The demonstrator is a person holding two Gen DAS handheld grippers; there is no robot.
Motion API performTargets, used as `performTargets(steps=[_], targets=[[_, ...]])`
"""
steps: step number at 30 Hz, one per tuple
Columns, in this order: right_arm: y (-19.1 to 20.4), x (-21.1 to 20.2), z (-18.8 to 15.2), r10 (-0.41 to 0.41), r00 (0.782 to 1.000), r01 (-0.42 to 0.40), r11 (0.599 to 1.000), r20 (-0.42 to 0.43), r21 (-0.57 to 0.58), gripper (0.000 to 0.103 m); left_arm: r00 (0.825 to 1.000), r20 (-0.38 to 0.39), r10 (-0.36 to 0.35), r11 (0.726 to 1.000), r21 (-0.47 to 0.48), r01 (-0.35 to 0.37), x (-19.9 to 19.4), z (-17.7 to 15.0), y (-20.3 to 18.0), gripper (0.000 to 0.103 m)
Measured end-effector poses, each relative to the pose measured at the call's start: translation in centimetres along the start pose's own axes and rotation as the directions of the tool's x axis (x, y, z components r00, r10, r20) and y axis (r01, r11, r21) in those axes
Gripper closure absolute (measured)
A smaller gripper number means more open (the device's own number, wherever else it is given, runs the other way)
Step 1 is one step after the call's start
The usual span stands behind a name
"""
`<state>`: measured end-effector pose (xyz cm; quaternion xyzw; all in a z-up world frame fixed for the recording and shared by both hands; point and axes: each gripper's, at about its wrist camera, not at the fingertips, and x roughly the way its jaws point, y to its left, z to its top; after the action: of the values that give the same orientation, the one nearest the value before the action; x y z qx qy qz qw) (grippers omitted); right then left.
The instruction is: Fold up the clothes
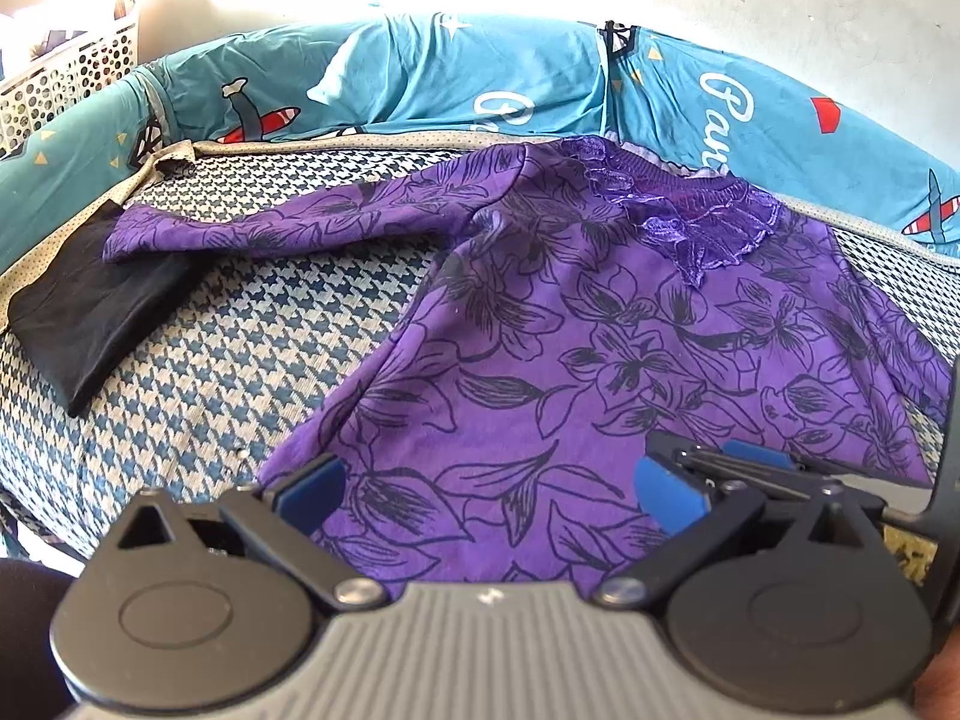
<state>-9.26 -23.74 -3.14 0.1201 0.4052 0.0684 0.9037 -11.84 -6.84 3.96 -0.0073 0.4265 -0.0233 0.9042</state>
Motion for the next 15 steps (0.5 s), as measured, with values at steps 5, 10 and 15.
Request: performTargets(steps=[5,10,15], targets=[[0.1,-0.2,0.3,0.0,1.0,0.0,1.0,0.023,-0.007,0.048,1.0,0.006,-0.001,1.0,-0.002,0.001,0.6,-0.1,0.1,0.0],[-0.4,-0.3,0.6,-0.002,0.999,0.002,1.0,0.04,0.018,0.048,1.0,0.001,-0.011,1.0,-0.009,0.011,1.4,0.0,0.2,0.0],[-0.5,-0.4,1.0,0.002,0.998,-0.003,1.0,0.061,0.019,0.048,1.0,0.009,-0.011,1.0,0.004,0.011,2.2,0.8,0.4,0.0]])
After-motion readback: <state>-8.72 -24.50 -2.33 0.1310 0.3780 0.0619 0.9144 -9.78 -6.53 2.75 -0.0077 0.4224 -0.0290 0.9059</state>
